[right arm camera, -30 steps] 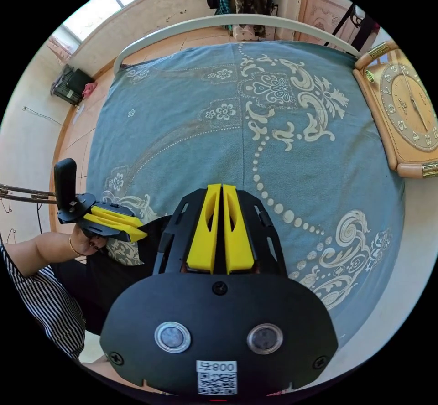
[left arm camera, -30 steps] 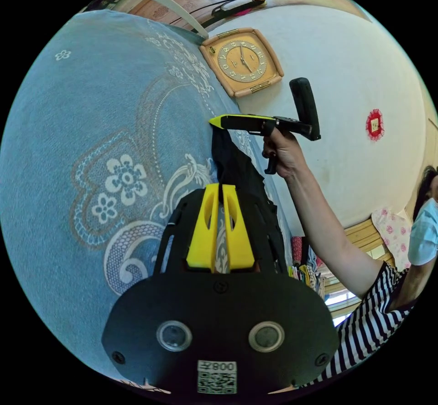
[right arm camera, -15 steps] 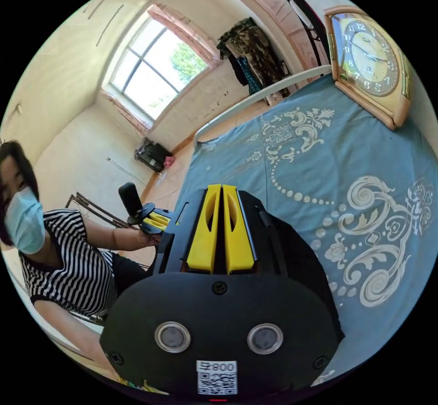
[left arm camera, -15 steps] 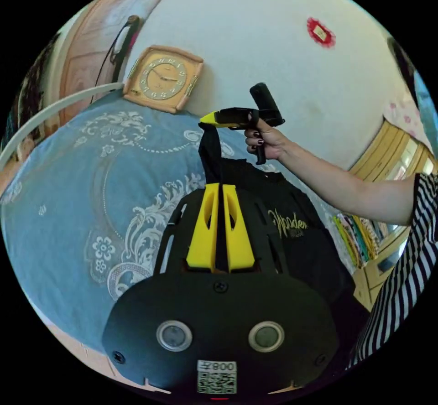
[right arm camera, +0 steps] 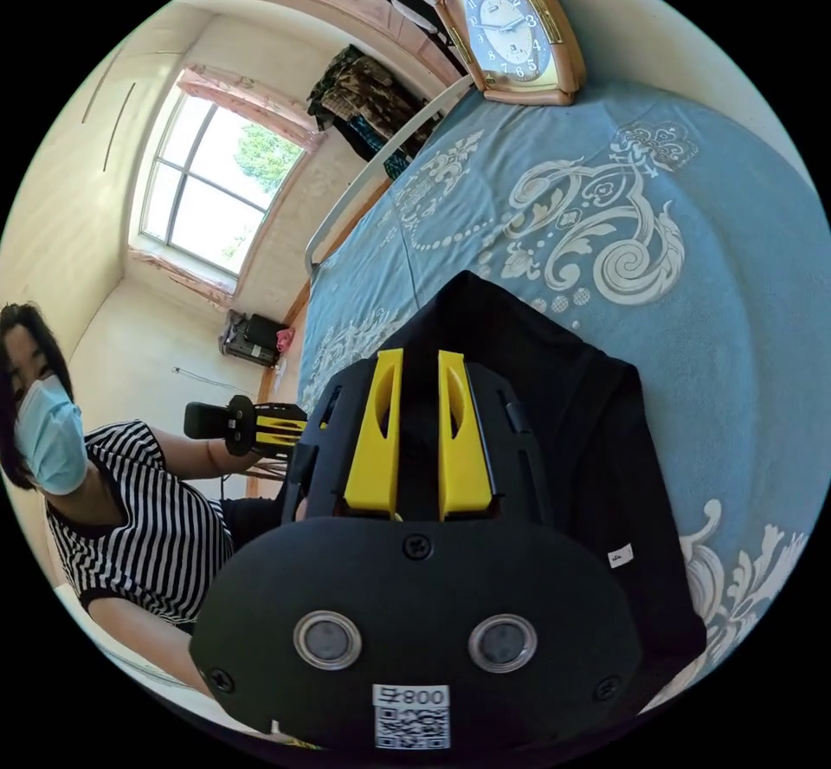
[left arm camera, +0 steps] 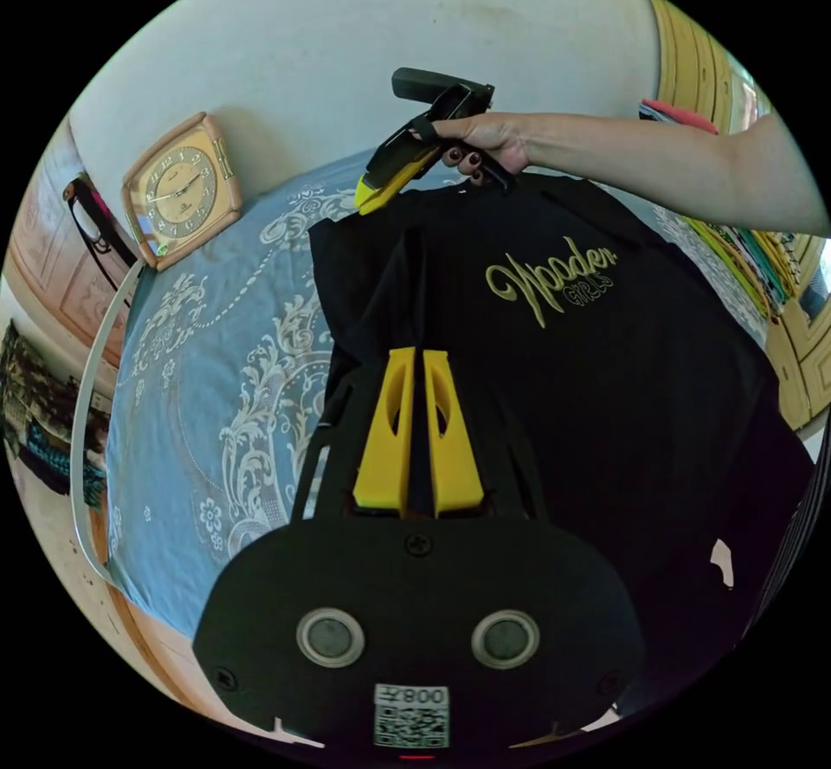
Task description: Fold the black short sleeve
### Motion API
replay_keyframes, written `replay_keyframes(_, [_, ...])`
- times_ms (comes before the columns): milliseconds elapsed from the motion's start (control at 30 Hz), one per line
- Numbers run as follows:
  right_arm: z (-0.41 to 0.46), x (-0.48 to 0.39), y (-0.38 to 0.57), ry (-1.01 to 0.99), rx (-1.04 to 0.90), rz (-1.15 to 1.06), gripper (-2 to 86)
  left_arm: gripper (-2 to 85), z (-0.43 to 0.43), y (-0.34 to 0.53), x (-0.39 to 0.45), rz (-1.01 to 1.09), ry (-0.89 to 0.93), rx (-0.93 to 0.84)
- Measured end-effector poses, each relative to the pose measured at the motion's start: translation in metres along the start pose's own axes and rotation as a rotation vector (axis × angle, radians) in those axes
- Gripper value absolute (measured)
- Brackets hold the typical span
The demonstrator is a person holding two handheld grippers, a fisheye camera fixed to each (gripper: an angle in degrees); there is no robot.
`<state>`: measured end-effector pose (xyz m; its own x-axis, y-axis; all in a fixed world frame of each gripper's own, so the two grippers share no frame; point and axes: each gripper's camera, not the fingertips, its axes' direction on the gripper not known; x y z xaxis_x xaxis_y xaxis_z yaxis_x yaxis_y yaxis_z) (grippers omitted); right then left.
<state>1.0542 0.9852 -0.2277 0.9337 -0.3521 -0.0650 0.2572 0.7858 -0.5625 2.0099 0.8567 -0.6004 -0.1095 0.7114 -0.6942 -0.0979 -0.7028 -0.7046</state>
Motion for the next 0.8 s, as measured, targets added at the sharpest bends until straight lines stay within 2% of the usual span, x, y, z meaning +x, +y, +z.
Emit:
replay_keyframes(200, [0.009, 0.016, -0.023, 0.026, -0.024, 0.023, 6.9, 2.0, 0.002, -0.02, 0.021, -0.007, 0.01, -0.006])
replay_keyframes(333, [0.013, 0.024, -0.029, -0.027, -0.049, 0.025, 3.4, 2.1, 0.005, -0.032, 0.034, 0.018, -0.004, -0.015])
replay_keyframes(467, [-0.003, 0.018, -0.036, -0.038, -0.002, -0.034, 1.9, 2.2, 0.006, -0.043, 0.038, 0.032, 0.003, -0.001])
replay_keyframes(633, [-0.013, 0.027, -0.047, -0.009, -0.024, 0.001, 3.6, 3.0, 0.017, -0.053, 0.037, 0.048, 0.018, -0.04])
replay_keyframes(800, [-0.029, 0.029, -0.025, 0.055, 0.004, 0.049, 6.8, 4.4, 0.008, -0.052, 0.011, -0.079, 0.074, 0.023])
